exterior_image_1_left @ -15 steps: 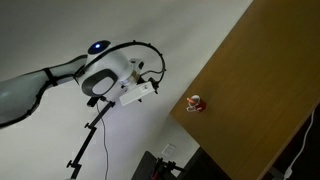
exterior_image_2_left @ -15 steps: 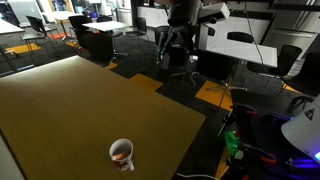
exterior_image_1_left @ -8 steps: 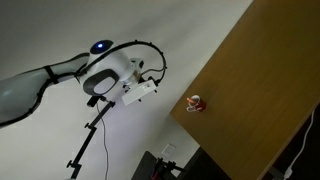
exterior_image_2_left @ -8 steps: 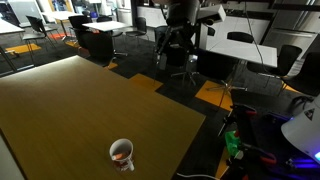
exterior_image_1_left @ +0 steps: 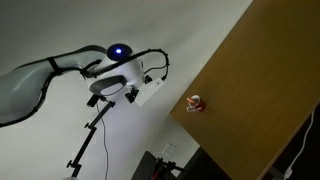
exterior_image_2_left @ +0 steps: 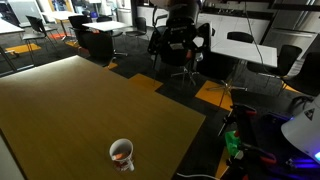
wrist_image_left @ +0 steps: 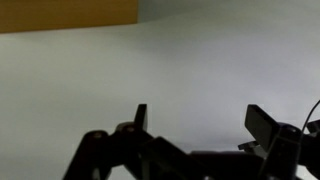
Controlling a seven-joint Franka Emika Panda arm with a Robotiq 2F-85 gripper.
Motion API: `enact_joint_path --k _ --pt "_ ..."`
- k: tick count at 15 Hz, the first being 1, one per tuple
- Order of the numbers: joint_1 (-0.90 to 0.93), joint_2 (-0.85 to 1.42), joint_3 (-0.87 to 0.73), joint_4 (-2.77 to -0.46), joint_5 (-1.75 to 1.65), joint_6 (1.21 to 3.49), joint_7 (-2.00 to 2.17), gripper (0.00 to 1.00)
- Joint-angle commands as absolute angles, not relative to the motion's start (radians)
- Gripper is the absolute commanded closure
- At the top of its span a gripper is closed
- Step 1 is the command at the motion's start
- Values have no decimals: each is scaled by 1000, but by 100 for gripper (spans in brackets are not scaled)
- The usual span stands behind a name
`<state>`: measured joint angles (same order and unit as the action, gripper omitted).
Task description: Take the orange marker out of the maroon mug
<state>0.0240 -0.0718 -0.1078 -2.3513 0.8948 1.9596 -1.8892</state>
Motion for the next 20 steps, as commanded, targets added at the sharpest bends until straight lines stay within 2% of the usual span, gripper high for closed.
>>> enact_joint_path --k 1,7,15,20 --pt "-9 13 -101 -2289 961 1867 -2094 0" --pt "-16 132 -63 -2258 1035 1967 -2251 0" --pt "-7 274 -10 -2221 1194 2210 -2347 0" --pt "-13 368 1 -2174 1209 2235 -2367 0"
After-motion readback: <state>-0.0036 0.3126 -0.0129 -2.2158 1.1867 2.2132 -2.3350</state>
